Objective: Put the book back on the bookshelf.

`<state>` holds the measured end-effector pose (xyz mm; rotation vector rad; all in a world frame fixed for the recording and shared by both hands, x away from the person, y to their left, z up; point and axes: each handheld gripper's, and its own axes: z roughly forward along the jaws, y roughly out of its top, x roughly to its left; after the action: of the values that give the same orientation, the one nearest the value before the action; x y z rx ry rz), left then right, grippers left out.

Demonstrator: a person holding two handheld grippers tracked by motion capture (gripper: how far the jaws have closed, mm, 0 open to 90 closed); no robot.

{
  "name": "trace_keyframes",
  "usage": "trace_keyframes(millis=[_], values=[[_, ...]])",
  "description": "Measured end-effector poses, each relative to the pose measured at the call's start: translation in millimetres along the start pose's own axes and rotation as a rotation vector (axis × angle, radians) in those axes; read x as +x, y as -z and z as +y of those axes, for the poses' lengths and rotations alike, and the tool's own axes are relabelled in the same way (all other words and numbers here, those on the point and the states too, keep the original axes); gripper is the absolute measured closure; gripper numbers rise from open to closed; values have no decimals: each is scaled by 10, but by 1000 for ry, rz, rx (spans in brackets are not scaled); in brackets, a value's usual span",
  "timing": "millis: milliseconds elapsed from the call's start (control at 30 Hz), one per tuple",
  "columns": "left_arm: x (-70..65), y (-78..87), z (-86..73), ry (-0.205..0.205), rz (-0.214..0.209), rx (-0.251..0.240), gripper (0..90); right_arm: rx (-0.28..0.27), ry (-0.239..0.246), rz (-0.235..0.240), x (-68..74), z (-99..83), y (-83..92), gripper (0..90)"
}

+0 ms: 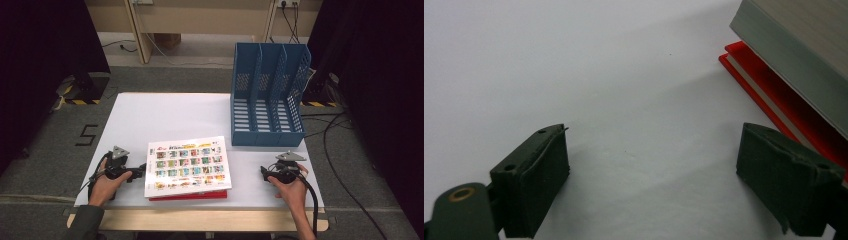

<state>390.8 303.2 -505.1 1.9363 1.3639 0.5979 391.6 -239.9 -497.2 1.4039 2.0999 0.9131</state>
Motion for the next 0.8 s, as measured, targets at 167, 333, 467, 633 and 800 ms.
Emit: trace_keyframes(millis=[167, 333, 467, 633, 800], values=[[0, 0, 0, 0, 0, 0, 124, -2, -3, 3, -6, 1, 2, 223], [-1, 1, 1, -1, 1, 0, 125, -17, -32, 20, -40, 2, 31, 279], [-11, 18, 1, -3, -7, 0, 144, -40, -60, 49, -49, 8, 66, 280], [-39, 73, 4, 12, -34, -14, 150, -83, -67, 84, 1, 49, 162, 297], [-32, 164, 3, 59, -66, -57, 150, -99, -65, 122, 77, 91, 205, 303]])
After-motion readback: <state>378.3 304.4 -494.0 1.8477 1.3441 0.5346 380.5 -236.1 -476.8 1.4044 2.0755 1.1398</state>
